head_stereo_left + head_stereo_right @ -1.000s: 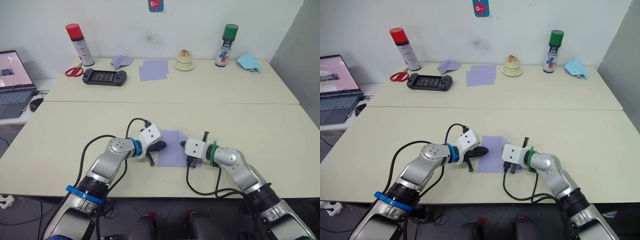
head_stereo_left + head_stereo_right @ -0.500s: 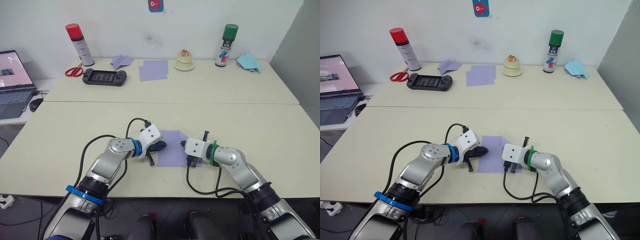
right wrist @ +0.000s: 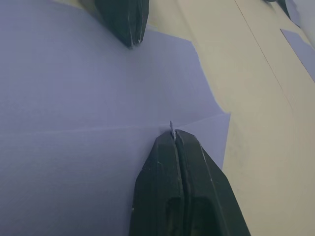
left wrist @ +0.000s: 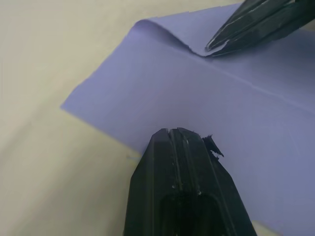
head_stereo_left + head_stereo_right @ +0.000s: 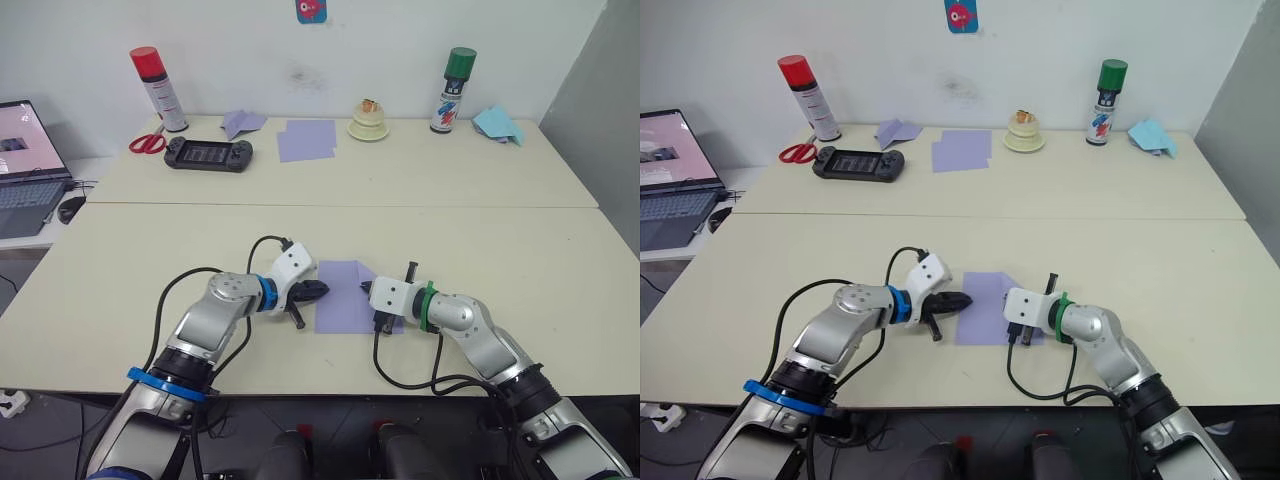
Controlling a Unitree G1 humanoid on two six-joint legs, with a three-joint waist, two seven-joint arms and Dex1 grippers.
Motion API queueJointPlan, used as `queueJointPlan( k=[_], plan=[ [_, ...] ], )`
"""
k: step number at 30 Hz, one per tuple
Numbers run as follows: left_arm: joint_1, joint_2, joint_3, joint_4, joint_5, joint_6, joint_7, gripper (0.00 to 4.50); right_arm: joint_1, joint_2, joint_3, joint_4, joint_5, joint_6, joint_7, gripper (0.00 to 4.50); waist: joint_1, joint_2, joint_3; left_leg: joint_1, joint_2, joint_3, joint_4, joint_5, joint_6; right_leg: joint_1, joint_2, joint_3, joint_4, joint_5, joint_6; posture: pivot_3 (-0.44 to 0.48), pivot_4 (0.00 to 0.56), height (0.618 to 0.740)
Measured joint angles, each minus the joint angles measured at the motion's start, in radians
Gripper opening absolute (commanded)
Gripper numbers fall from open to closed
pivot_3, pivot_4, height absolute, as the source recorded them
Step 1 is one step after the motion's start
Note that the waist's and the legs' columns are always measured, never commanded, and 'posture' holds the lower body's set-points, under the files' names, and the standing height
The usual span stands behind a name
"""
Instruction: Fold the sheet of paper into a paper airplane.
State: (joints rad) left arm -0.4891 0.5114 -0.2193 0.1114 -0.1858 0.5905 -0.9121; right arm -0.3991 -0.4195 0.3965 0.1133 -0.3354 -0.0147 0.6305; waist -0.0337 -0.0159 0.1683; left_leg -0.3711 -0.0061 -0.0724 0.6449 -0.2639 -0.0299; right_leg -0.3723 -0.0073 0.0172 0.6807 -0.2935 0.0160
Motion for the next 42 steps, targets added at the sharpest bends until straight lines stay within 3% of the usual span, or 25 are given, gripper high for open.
queueJointPlan(
  k=[6,12,18,26,42],
  plan=[
    [-0.148,-0.017,0.107,0.001,-0.17,0.139,-0.088,0.0,-0.002,-0.006,-0.003,-0.001,0.0,-0.002,0.0,0.02,0.003,-0.005,0.003,-0.003,0.0,-0.001,0.001,0.001,0.0,-0.001,0.0,-0.001,0.0,0.0,0.0,0.0,0.15,0.74],
    [-0.284,-0.094,0.12,-0.001,-0.227,0.164,-0.087,0.0,-0.002,-0.005,-0.001,-0.001,0.001,-0.009,0.001,0.02,0.0,-0.005,0.003,-0.003,0.0,0.0,0.0,0.001,-0.001,-0.002,0.0,0.0,-0.001,0.0,0.0,0.0,0.15,0.74],
    [-0.335,-0.217,0.055,0.104,-0.126,0.058,0.044,0.0,-0.003,-0.005,-0.001,-0.002,0.001,-0.008,0.001,0.02,0.001,-0.006,0.004,-0.003,-0.001,0.0,0.0,0.002,-0.003,-0.002,0.0,0.0,-0.001,0.0,0.0,0.0,0.15,0.74],
    [-0.271,-0.263,-0.052,0.261,0.017,-0.113,0.091,0.0,0.001,-0.005,-0.002,-0.006,0.001,-0.004,0.0,0.02,0.002,-0.006,0.004,-0.004,-0.001,-0.001,0.0,0.002,-0.004,-0.002,0.0,0.0,-0.001,0.0,0.0,0.0,0.15,0.74],
    [-0.302,-0.333,-0.069,0.457,0.127,-0.242,0.097,0.0,0.006,-0.001,-0.001,-0.014,0.001,0.006,0.0,0.02,0.001,-0.006,0.004,-0.004,-0.001,-0.001,0.0,0.002,-0.004,-0.002,0.0,-0.001,-0.001,0.0,0.0,0.0,0.15,0.74]
  ],
)
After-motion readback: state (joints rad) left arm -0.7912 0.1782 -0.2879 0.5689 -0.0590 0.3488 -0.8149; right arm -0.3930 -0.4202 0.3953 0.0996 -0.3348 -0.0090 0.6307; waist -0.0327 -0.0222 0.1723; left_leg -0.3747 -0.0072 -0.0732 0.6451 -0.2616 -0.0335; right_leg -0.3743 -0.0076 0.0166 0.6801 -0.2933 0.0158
